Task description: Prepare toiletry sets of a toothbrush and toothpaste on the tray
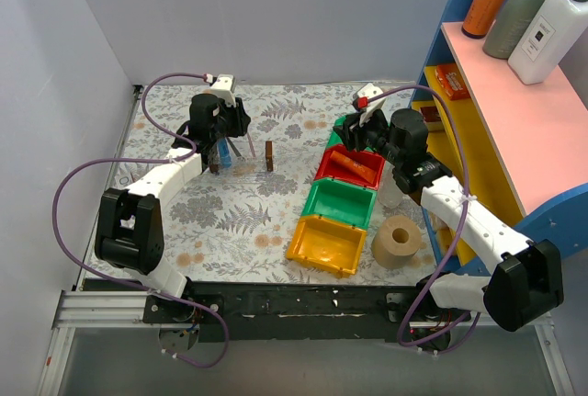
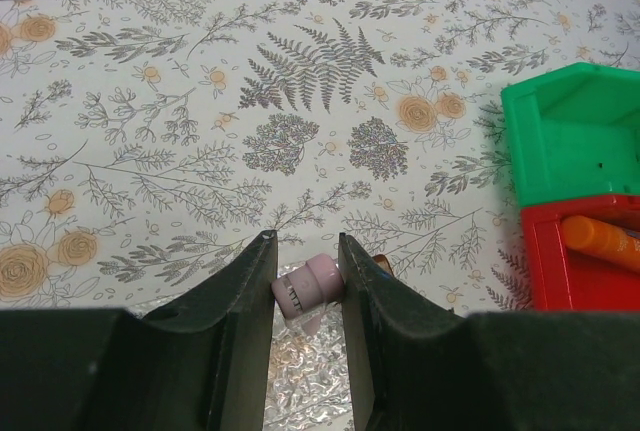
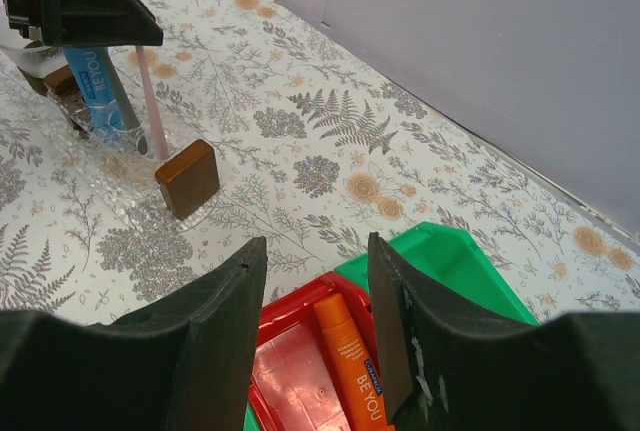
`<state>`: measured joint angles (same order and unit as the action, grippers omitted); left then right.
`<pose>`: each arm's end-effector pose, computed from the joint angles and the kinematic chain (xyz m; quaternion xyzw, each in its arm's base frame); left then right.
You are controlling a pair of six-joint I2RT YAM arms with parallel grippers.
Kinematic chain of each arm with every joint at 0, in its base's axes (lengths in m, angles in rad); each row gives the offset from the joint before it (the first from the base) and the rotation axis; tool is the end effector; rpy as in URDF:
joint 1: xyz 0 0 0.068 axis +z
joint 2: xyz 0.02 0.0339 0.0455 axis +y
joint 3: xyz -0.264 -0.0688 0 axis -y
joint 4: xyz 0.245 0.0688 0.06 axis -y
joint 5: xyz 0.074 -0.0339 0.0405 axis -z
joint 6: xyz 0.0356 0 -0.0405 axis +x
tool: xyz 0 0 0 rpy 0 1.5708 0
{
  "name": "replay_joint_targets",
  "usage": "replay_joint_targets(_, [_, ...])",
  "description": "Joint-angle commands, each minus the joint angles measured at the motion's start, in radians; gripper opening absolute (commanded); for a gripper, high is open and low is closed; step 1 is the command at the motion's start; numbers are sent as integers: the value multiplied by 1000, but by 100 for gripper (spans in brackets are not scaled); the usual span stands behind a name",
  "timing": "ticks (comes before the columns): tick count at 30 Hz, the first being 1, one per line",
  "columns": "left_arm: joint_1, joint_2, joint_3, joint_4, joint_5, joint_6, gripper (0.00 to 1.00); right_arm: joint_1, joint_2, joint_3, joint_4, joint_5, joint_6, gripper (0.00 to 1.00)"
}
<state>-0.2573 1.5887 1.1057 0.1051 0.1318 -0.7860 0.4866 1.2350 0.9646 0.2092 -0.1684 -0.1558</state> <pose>0.3577 -0.0990 0.2765 -0.1800 0.8065 -0.3265 0.4588 0.2571 0.1428 0.3485 -0.2838 0.6705 0.1728 0.6633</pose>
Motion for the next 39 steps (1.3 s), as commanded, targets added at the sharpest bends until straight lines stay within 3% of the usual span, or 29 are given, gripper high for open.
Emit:
replay_joint_targets(1, [4, -24, 19, 1, 26, -24, 0, 1, -3, 16, 35, -13, 10, 53])
replay_joint_targets(39, [3, -1, -14, 48, -5, 8, 0, 3, 0, 10, 39, -13, 10, 53])
